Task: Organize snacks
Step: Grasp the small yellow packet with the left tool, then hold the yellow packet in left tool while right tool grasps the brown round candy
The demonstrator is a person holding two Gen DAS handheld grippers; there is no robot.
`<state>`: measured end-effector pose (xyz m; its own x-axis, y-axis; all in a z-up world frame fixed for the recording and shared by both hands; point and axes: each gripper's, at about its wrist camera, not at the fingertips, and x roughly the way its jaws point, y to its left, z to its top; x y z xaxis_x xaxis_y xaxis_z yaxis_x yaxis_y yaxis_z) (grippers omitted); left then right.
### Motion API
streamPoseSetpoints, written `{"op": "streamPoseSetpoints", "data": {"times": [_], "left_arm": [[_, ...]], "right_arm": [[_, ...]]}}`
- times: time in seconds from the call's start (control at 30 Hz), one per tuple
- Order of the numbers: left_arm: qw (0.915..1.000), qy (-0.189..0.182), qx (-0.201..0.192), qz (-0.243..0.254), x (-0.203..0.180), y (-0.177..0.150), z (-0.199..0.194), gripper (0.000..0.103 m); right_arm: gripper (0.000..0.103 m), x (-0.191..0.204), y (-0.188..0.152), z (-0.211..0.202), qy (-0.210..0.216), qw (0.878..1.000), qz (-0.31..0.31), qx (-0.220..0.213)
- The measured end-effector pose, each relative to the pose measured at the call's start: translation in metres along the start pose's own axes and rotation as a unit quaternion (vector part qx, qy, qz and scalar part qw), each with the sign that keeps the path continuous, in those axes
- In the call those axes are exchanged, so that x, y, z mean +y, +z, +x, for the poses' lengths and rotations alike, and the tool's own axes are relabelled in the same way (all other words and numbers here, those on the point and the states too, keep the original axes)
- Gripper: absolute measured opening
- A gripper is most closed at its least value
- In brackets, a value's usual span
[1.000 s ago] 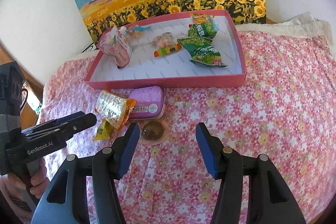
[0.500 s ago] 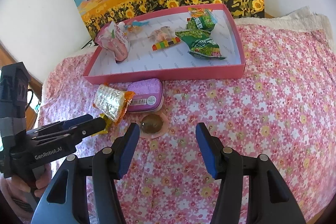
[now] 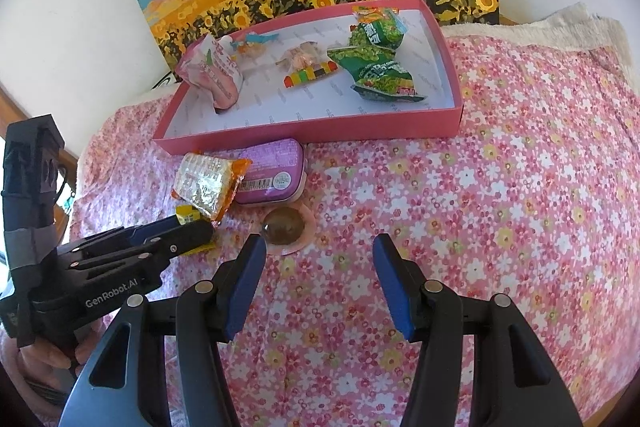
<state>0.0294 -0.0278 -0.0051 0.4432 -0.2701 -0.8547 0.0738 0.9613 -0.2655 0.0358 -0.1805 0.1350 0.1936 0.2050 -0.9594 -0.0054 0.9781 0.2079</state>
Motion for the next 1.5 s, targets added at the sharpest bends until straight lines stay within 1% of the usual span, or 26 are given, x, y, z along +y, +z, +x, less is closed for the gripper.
{"op": "streamPoseSetpoints", "data": {"times": [0.17,0.37,0.4,0.63,0.87,1.13,1.23,1.3,1.4,1.5], "left_arm": [[1.0000,-0.003,-0.007,-0.004,0.007,-0.004,-0.011,0.024],[0.9995,0.007,-0.014,-0.026,0.024,-0.007,-0.021,0.024],[0.9996,0.000,-0.015,-0.025,0.027,-0.008,-0.022,0.023],[0.9987,0.013,-0.019,-0.046,0.045,-0.010,-0.027,0.023],[0.9982,0.016,-0.023,-0.053,0.054,-0.013,-0.032,0.023],[0.9979,0.019,-0.023,-0.058,0.056,-0.012,-0.034,0.023],[0.9978,0.020,-0.022,-0.059,0.056,-0.013,-0.036,0.023],[0.9977,0.021,-0.023,-0.060,0.057,-0.013,-0.037,0.023],[0.9976,0.021,-0.024,-0.062,0.057,-0.013,-0.039,0.023],[0.9977,0.020,-0.022,-0.062,0.057,-0.012,-0.039,0.023]], "right_arm": [[0.057,0.005,0.002,0.004,0.003,1.000,-0.008,0.005],[0.057,0.014,0.004,0.014,0.008,1.000,-0.020,0.015],[0.057,0.016,0.005,0.016,0.008,1.000,-0.022,0.017],[0.057,0.025,0.005,0.027,0.008,0.999,-0.036,0.030],[0.057,0.030,0.006,0.037,-0.007,0.998,-0.047,0.036],[0.057,0.034,0.006,0.042,-0.025,0.997,-0.057,0.036],[0.053,0.035,0.006,0.042,-0.035,0.997,-0.060,0.035],[0.047,0.035,0.006,0.043,-0.045,0.996,-0.066,0.033],[0.042,0.032,0.005,0.042,-0.045,0.997,-0.061,0.031],[0.039,0.028,0.004,0.040,-0.043,0.997,-0.055,0.031]]}}
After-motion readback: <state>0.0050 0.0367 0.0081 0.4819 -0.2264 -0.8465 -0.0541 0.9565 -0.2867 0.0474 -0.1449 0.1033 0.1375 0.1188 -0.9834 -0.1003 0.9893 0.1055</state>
